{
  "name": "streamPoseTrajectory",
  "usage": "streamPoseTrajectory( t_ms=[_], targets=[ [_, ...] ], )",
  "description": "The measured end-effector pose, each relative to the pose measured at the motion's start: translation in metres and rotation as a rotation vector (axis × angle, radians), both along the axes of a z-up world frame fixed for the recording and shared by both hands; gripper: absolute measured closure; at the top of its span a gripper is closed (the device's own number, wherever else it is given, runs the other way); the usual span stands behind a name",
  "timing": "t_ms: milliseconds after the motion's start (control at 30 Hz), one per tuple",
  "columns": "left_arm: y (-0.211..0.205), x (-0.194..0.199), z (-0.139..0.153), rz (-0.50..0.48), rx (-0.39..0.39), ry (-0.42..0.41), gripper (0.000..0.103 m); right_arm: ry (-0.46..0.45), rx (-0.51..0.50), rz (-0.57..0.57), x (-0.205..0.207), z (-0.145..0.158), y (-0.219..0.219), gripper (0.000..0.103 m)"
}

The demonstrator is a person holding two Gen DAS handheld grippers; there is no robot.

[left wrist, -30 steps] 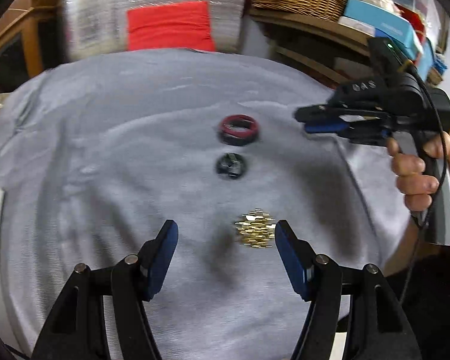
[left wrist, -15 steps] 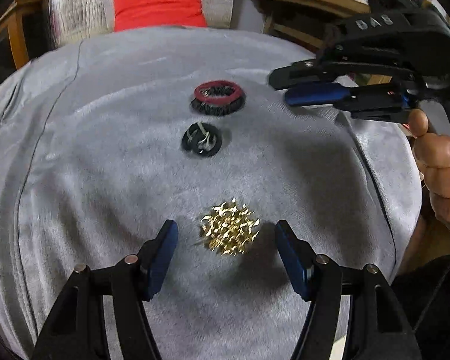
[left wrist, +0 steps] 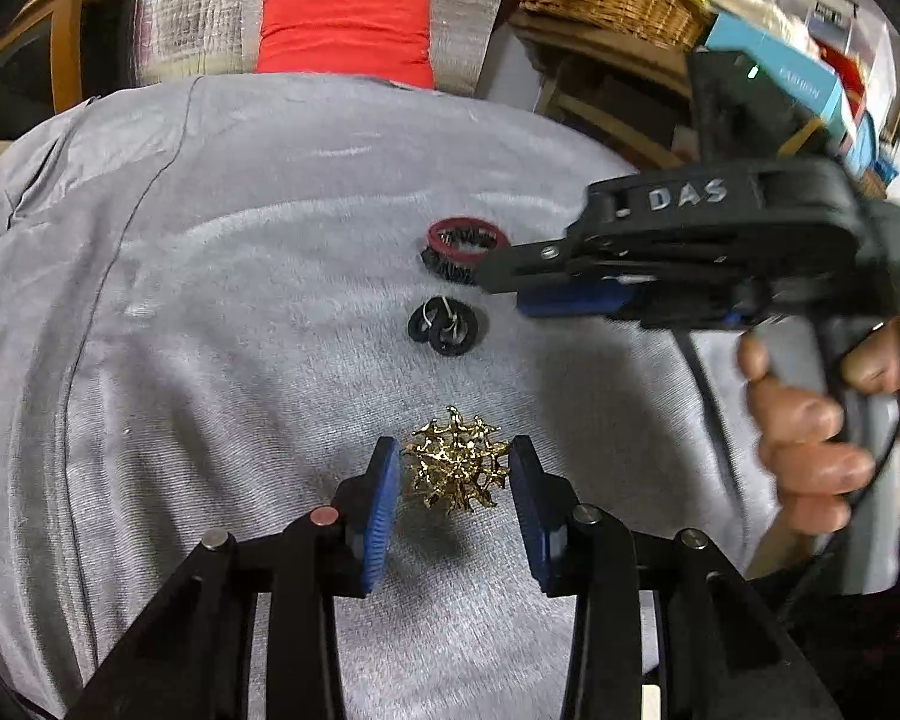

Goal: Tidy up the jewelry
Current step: 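Grasp the gold spiky brooch with the left gripper while the right grasps the small black hair tie, then carry the brooch and black hair tie over the white box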

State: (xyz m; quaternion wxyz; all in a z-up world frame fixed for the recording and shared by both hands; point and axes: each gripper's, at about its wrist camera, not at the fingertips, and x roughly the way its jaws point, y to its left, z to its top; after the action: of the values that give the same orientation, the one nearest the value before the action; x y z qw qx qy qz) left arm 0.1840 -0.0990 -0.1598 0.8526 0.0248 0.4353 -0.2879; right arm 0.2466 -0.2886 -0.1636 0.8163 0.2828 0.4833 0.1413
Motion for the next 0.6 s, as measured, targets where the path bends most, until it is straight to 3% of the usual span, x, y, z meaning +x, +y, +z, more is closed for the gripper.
streamPoseTrajectory(
  t_ms=[33, 67, 167, 500, 567, 600],
  targets=[
    [0.002, -0.001, 0.001, 0.001, -0.007, 0.003, 0.064, -0.005, -0.001, -0.001, 0.001, 0.001, 0.003, 0.052],
    [0.004, -0.002, 0.003, 0.003, -0.009, -0.002, 0.064, -0.01, -0.007, -0.003, 0.001, 0.001, 0.004, 0.051],
    [0.009, -0.004, 0.005, -0.034, -0.068, 0.026, 0.064, -0.011, -0.017, 0.007, 0.004, 0.001, 0.011, 0.051],
    [0.028, -0.005, 0.011, 0.004, -0.035, -0.002, 0.064, 0.02, -0.178, 0.057, 0.018, -0.016, 0.044, 0.051],
    [0.034, -0.004, 0.012, 0.02, -0.035, -0.001, 0.064, -0.004, -0.256, 0.063, 0.018, -0.014, 0.051, 0.074],
    [0.037, -0.004, 0.012, 0.032, -0.028, -0.004, 0.064, -0.004, -0.286, 0.069, 0.019, -0.015, 0.053, 0.076]
  ],
)
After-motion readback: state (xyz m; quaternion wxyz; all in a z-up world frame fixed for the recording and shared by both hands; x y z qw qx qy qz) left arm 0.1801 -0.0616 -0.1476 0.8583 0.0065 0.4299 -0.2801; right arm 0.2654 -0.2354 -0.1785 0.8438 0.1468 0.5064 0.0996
